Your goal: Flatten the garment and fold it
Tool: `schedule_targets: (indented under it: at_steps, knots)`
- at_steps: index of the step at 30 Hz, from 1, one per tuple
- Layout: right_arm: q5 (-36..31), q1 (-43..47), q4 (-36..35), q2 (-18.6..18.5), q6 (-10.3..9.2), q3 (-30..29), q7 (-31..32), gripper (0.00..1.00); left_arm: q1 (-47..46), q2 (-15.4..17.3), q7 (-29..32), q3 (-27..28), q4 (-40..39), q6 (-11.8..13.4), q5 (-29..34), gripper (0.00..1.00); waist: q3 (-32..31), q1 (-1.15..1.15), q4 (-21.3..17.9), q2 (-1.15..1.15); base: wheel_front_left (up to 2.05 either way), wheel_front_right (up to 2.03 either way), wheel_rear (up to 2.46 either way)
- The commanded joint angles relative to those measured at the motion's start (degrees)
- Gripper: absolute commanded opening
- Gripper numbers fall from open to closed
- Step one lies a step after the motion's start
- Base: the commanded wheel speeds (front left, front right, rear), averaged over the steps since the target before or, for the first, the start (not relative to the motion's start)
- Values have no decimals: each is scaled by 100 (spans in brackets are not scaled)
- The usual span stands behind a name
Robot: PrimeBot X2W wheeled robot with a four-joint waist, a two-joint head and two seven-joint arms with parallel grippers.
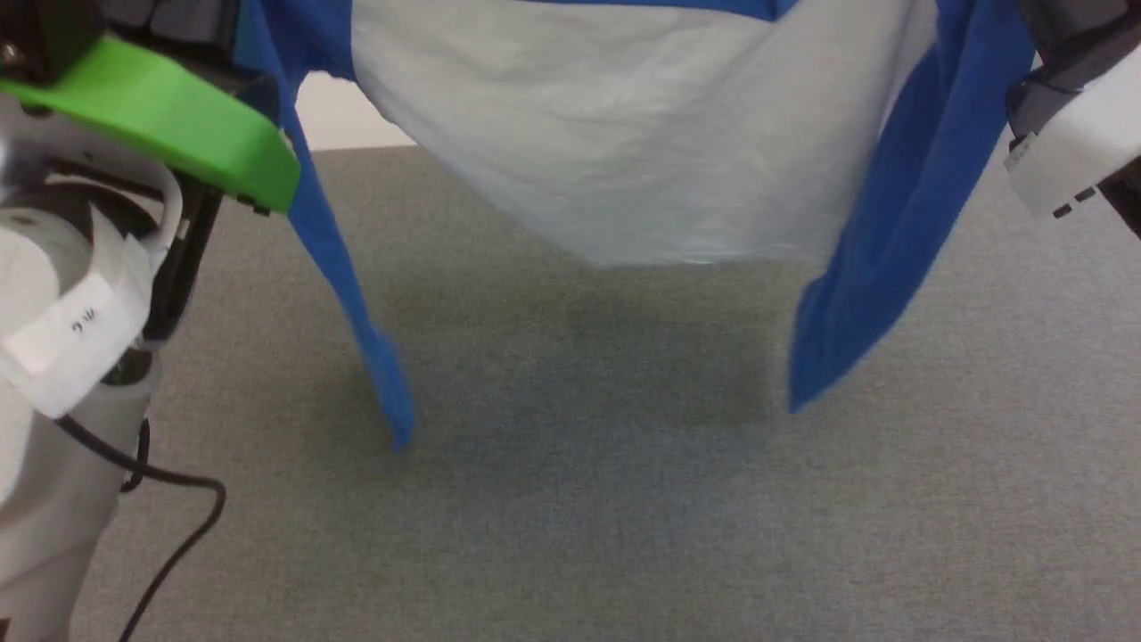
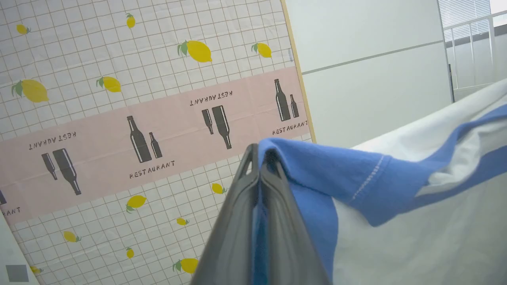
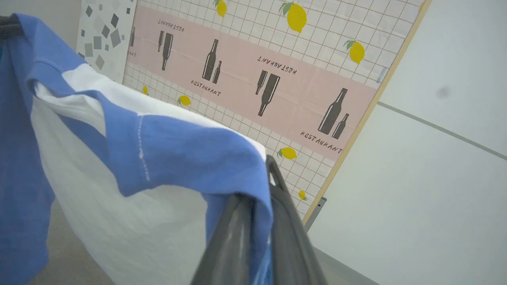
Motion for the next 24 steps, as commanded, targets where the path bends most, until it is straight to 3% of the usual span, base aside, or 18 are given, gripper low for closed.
schedule_targets:
  at_steps: [1,9,13,20,24]
  knots:
    - [80,-131,-8,27,-11,35,74,0,-148,22,108,-16,-41,-17,-51,0,-136,0,-90,0,0,0,0]
    - [268,-753,276,121,-11,171,591,0,-747,115,907,-51,68,-70,-222,0,30,0,-157,0,0,0,0]
    - [213,-1185,678,212,-11,325,669,0,-1089,-5,1155,16,391,-4,-393,0,350,0,-189,0,0,0,0]
    - [-58,-2312,1564,397,-11,599,624,0,-2185,-163,1274,7,1162,15,-227,0,1348,0,-187,0,0,0,0]
    - [-375,-3115,2119,473,-11,731,388,0,-2980,-262,1007,-3,1655,58,89,0,1979,0,-121,0,0,0,0]
